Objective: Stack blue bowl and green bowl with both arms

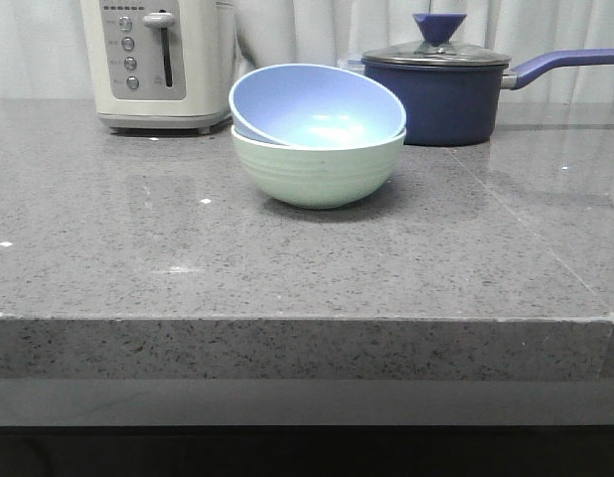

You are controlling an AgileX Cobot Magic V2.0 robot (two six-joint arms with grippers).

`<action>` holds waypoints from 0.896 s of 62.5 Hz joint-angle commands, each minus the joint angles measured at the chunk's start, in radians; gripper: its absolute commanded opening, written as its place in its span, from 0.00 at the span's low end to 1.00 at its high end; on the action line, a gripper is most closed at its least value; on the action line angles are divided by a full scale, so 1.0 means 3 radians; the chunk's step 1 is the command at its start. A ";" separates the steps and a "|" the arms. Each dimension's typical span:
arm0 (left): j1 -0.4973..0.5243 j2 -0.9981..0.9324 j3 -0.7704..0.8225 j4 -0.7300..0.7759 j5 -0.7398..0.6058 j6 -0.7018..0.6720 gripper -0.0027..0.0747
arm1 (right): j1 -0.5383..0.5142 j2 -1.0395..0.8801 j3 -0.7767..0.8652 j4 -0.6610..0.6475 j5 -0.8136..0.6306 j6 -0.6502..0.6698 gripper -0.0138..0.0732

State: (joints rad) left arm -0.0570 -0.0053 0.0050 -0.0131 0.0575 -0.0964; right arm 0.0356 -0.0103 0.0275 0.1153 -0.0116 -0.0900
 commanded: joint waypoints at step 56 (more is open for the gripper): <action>0.0009 -0.0058 0.0013 0.0001 -0.0281 -0.0007 0.01 | -0.0172 -0.0069 -0.0054 0.0079 -0.0278 0.0010 0.09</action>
